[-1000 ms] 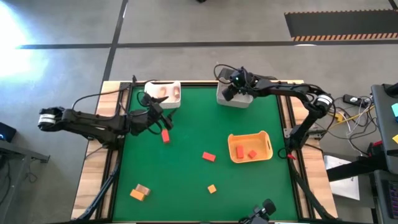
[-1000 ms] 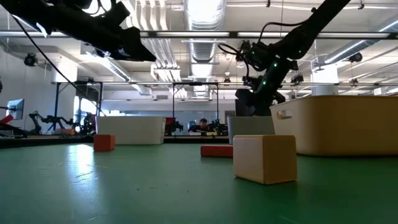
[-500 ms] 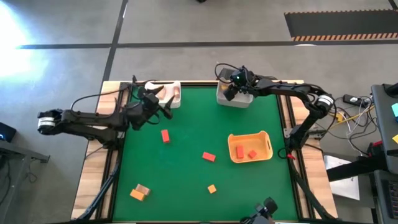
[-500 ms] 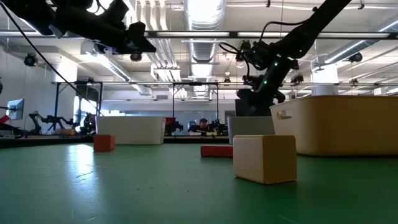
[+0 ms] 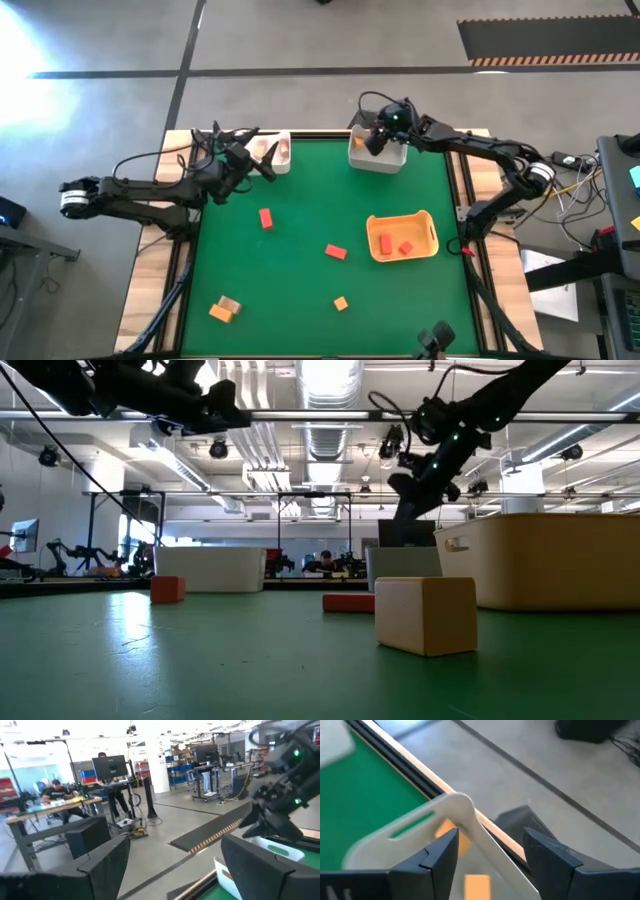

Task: Sort & place blocks by color
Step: Put the orange block into the yellow bin, then put the brown block into the white bin

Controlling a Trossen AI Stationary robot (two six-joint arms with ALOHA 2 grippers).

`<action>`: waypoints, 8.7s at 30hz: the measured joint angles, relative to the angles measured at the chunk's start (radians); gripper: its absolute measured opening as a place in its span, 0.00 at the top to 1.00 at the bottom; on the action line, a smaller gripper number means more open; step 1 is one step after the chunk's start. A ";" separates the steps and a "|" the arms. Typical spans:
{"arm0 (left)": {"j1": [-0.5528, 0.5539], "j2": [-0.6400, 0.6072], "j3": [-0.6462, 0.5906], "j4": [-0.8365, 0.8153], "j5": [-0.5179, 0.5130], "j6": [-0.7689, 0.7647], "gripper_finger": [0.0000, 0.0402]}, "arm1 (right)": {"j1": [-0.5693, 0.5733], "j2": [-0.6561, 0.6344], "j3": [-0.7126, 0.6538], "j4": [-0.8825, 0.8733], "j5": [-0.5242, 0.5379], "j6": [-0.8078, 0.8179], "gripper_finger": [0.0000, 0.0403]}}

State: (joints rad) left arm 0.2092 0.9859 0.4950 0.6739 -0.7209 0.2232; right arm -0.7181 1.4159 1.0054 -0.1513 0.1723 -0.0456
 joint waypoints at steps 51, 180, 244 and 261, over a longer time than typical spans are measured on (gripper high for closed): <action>-0.270 0.586 0.323 -1.386 0.313 -1.711 0.43 | 0.386 -0.145 -0.067 0.001 -0.274 0.124 0.68; -0.222 0.528 0.218 0.415 0.745 -0.137 0.71 | 0.722 -0.098 -0.264 0.860 -0.257 -0.086 0.48; -0.204 0.414 0.293 -0.432 0.701 -0.377 0.23 | 0.788 -0.257 -0.050 -0.584 -0.073 0.341 0.38; -0.599 0.471 0.658 -1.711 0.920 -1.149 0.24 | 0.797 -0.408 -0.225 -0.191 -0.066 0.078 0.40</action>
State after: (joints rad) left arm -0.3901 1.4566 1.1528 -1.0372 0.1990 -0.9263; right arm 0.0784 1.0076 0.7804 -0.3426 0.1062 0.0321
